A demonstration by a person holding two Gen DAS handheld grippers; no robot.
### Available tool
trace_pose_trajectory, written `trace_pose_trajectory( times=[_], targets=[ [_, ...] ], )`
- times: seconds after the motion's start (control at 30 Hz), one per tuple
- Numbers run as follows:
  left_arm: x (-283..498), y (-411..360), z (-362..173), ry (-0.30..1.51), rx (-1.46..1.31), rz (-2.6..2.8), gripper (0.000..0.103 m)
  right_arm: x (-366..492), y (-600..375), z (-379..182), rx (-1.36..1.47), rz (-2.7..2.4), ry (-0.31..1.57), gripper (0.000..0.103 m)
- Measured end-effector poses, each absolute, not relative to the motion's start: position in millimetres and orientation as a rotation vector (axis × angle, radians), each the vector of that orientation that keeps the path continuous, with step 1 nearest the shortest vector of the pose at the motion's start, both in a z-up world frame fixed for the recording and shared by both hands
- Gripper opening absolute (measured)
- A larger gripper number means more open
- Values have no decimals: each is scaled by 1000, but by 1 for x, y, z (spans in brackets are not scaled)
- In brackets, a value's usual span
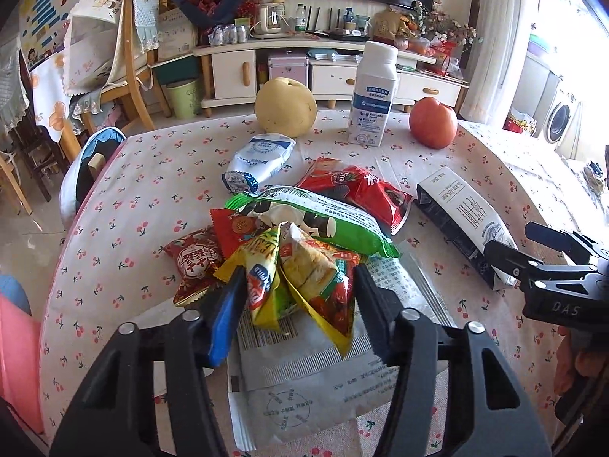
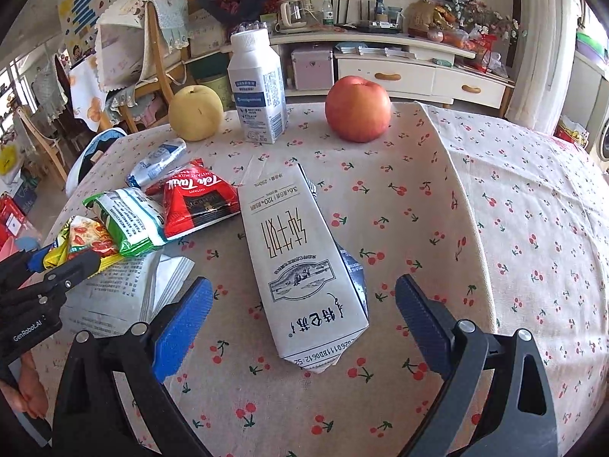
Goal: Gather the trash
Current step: 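Grasp the yellow chip bag with the left tool while the right tool grasps another milk carton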
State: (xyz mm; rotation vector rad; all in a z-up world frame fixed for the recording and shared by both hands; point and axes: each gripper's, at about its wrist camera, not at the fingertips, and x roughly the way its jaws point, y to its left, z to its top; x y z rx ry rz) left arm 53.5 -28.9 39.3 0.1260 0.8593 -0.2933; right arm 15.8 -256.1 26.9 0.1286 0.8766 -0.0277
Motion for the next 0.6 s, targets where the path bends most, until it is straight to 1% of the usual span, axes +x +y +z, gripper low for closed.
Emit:
trace_pose_trajectory(
  times=[0.1, 0.27, 0.33, 0.37, 0.43, 0.47, 0.6],
  targets=[
    [53, -27, 39, 855, 117, -294, 49, 20, -256, 22, 128, -32, 895, 95],
    [50, -25, 40, 848, 107, -300, 46, 22, -252, 20, 100, -33, 896, 95],
    [48, -24, 41, 846, 100, -303, 44, 22, -251, 20, 93, -25, 900, 85],
    [46, -23, 42, 844, 95, -305, 44, 23, -250, 18, 91, -26, 907, 76],
    [44, -20, 43, 841, 86, -307, 43, 24, -251, 16, 91, -33, 917, 71],
    [43, -19, 43, 840, 81, -308, 43, 24, -252, 15, 93, -35, 921, 66],
    [37, -14, 46, 834, 60, -314, 42, 23, -251, 17, 97, -25, 914, 65]
  ],
)
